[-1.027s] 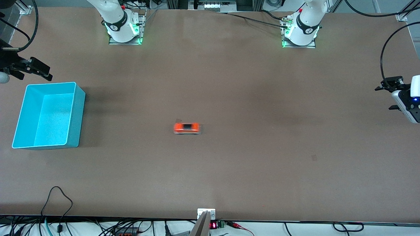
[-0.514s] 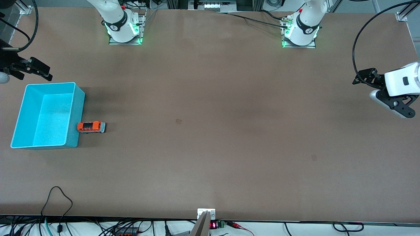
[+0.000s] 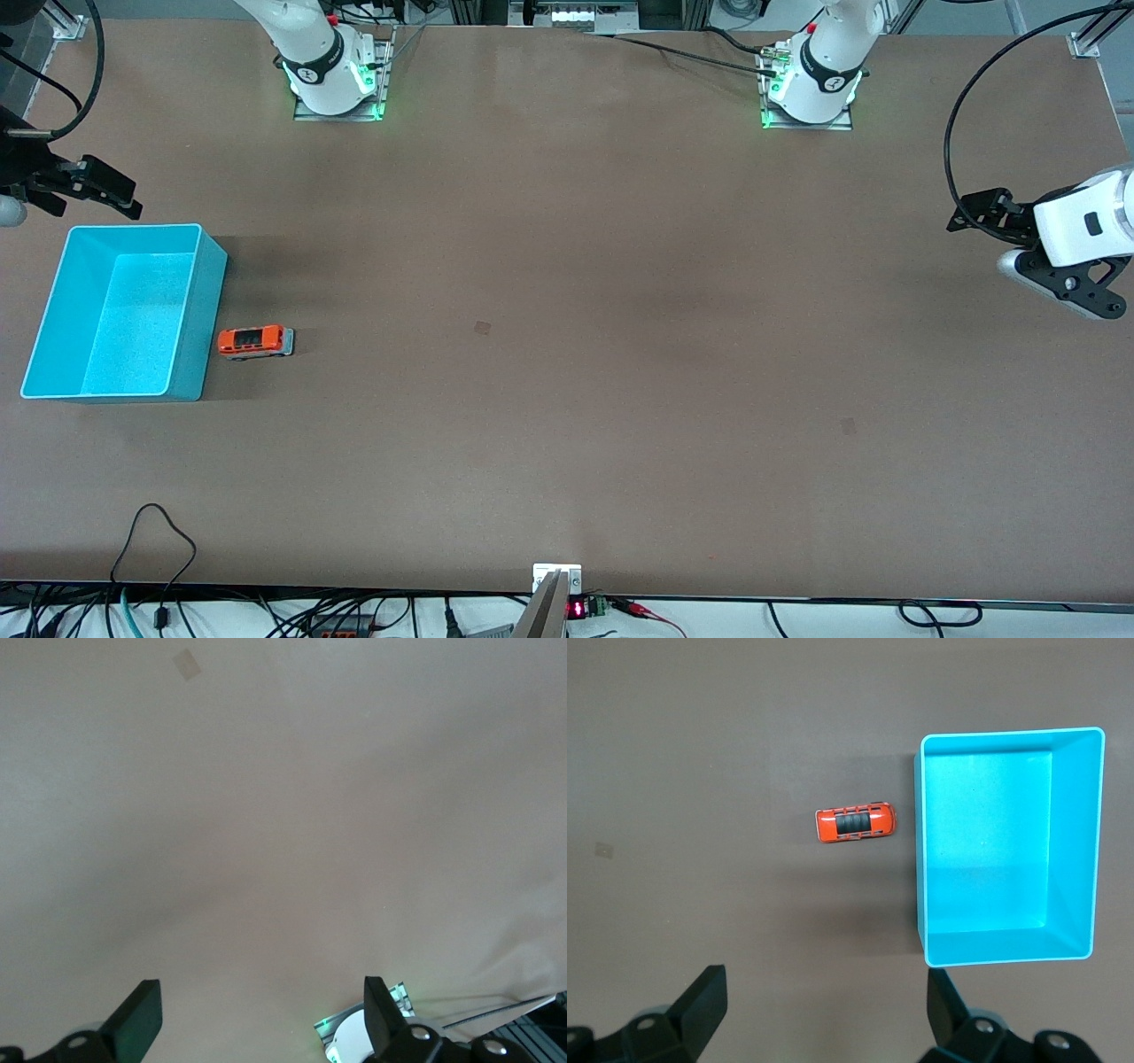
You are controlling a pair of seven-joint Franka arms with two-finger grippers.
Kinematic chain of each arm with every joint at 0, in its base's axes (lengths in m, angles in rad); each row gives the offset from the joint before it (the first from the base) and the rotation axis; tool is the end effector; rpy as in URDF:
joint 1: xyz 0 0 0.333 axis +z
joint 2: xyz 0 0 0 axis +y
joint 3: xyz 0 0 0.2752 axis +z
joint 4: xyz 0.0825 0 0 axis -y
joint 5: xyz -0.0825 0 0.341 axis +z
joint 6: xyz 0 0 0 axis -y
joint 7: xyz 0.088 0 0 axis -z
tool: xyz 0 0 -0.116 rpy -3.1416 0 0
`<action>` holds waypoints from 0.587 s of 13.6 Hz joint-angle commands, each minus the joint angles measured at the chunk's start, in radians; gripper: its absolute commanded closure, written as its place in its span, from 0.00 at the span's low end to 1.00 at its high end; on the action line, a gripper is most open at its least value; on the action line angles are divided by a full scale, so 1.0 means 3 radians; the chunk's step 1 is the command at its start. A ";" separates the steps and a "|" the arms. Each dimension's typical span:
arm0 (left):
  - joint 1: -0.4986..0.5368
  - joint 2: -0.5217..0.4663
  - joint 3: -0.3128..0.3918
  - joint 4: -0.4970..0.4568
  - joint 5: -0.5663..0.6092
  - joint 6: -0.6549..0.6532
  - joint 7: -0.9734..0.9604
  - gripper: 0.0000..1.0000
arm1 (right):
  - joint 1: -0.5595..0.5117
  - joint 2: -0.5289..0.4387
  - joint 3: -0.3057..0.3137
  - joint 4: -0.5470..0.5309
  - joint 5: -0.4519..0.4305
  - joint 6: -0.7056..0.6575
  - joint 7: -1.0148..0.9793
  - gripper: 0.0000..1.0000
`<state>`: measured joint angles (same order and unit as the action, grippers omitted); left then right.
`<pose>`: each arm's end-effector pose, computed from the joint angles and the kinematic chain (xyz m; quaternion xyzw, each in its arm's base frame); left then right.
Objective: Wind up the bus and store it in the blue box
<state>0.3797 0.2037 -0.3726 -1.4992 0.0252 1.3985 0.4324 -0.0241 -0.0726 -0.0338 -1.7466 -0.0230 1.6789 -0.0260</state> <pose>0.5322 0.0226 0.4923 0.9666 -0.2103 -0.1359 0.0553 0.4976 -0.0318 0.5448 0.9998 -0.0147 0.0020 0.0103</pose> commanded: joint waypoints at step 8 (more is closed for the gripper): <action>-0.1162 -0.0678 0.1068 -0.0723 -0.0002 0.0696 -0.1258 0.00 | 0.0029 0.0333 0.0011 0.0049 0.0164 0.0038 -0.0031 0.00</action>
<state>0.1006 0.1375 -0.0963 -1.5576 0.0244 1.5276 0.2181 -0.0235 -0.0057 -0.0344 -1.7473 0.0087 1.6828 -0.0260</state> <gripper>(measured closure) 0.000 0.000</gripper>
